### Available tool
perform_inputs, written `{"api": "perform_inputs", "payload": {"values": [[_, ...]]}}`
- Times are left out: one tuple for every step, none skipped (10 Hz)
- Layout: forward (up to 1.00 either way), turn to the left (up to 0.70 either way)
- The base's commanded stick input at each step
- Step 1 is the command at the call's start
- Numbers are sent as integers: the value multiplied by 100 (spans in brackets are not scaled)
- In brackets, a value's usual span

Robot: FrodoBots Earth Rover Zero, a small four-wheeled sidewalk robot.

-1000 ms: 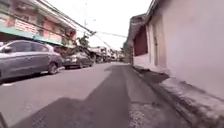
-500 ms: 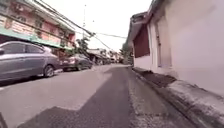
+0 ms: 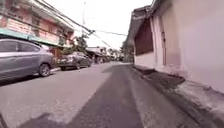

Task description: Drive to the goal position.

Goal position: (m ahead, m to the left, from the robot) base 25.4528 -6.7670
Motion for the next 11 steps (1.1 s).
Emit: {"api": "perform_inputs", "payload": {"values": [[70, 0], [70, 0], [70, 0], [70, 0], [70, 0], [70, 0], [70, 0], [70, 0], [70, 0], [70, 0], [70, 0]]}}
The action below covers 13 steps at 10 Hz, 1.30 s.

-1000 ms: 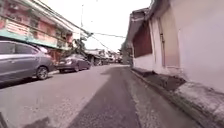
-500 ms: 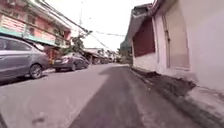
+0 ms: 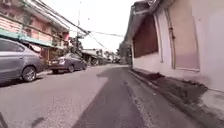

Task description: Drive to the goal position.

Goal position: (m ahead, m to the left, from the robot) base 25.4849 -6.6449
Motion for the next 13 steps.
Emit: {"api": "perform_inputs", "payload": {"values": [[70, 0], [70, 0], [70, 0], [70, 0], [70, 0], [70, 0], [70, 0], [70, 0], [70, 0], [70, 0], [70, 0], [70, 0], [70, 0]]}}
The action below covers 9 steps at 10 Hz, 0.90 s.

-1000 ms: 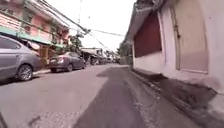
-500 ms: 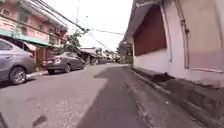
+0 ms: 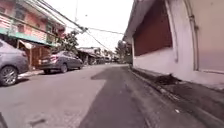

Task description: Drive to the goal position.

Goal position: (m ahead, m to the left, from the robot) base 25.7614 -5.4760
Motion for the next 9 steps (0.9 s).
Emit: {"api": "perform_inputs", "payload": {"values": [[70, 0], [70, 0], [70, 0], [70, 0], [70, 0], [70, 0], [70, 0], [70, 0], [70, 0]]}}
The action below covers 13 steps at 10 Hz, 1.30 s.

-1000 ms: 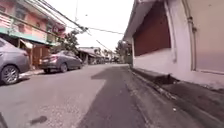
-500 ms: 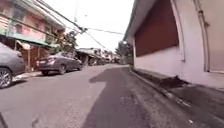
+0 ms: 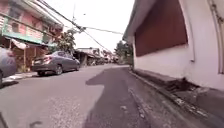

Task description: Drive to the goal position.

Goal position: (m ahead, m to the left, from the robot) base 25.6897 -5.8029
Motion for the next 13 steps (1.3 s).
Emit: {"api": "perform_inputs", "payload": {"values": [[70, 0], [70, 0], [70, 0], [70, 0], [70, 0], [70, 0], [70, 0], [70, 0], [70, 0], [70, 0], [70, 0], [70, 0], [70, 0]]}}
